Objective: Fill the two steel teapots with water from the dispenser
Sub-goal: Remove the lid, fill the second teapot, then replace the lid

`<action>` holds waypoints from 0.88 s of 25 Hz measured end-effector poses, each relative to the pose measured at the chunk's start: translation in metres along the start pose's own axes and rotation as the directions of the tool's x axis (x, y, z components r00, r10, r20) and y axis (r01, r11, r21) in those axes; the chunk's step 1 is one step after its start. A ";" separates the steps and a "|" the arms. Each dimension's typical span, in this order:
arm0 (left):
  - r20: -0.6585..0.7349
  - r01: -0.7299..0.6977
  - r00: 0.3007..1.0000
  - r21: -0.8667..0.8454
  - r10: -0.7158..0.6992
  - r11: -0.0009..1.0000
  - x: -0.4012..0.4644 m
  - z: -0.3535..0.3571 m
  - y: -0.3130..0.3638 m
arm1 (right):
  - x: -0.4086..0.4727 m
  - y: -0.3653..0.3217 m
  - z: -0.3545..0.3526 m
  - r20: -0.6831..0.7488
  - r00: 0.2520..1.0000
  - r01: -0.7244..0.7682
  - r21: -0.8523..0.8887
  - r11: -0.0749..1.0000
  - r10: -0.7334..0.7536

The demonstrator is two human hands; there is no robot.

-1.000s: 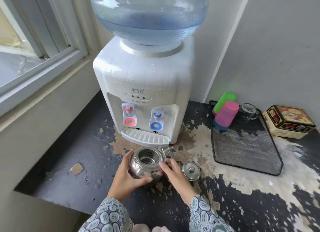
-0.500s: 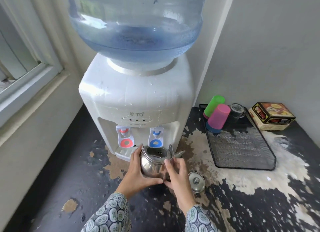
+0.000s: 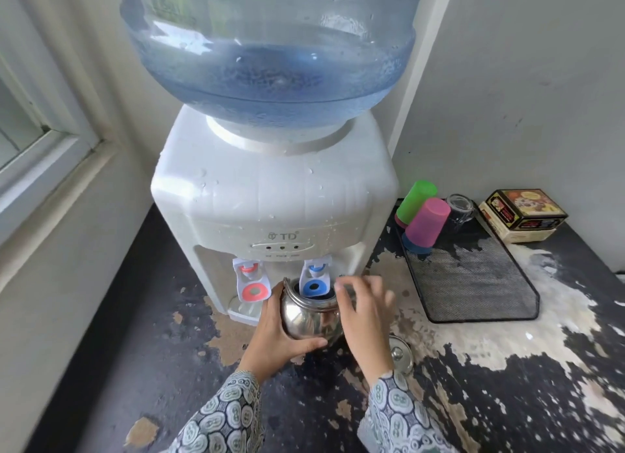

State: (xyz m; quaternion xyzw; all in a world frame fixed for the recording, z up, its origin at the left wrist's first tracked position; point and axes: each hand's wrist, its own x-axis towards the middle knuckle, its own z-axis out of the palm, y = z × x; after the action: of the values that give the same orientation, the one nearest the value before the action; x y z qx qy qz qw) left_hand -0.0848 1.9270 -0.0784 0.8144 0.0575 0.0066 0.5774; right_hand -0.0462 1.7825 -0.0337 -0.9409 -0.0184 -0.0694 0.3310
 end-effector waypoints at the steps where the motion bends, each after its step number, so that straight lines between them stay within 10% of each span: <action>1: 0.003 -0.002 1.000 0.002 0.002 1.000 0.000 0.000 0.000 | 0.005 -0.002 0.002 0.092 0.996 0.008 -0.133 0.991 0.005; 6: -0.026 -0.010 1.000 0.015 0.011 1.000 -0.002 0.002 -0.001 | 0.013 -0.014 0.005 0.295 0.940 -0.134 -0.144 0.981 0.171; 22: -0.097 -0.060 0.993 0.057 0.065 0.997 -0.004 0.008 -0.004 | -0.016 -0.002 -0.014 0.233 0.971 -0.113 0.284 0.952 0.046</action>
State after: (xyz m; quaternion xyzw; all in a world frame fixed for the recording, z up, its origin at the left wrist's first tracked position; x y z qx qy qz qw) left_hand -0.0884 1.9203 -0.0843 0.8298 0.0604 0.0633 0.5512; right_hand -0.0636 1.7753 -0.0245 -0.8827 -0.0273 0.0538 0.4660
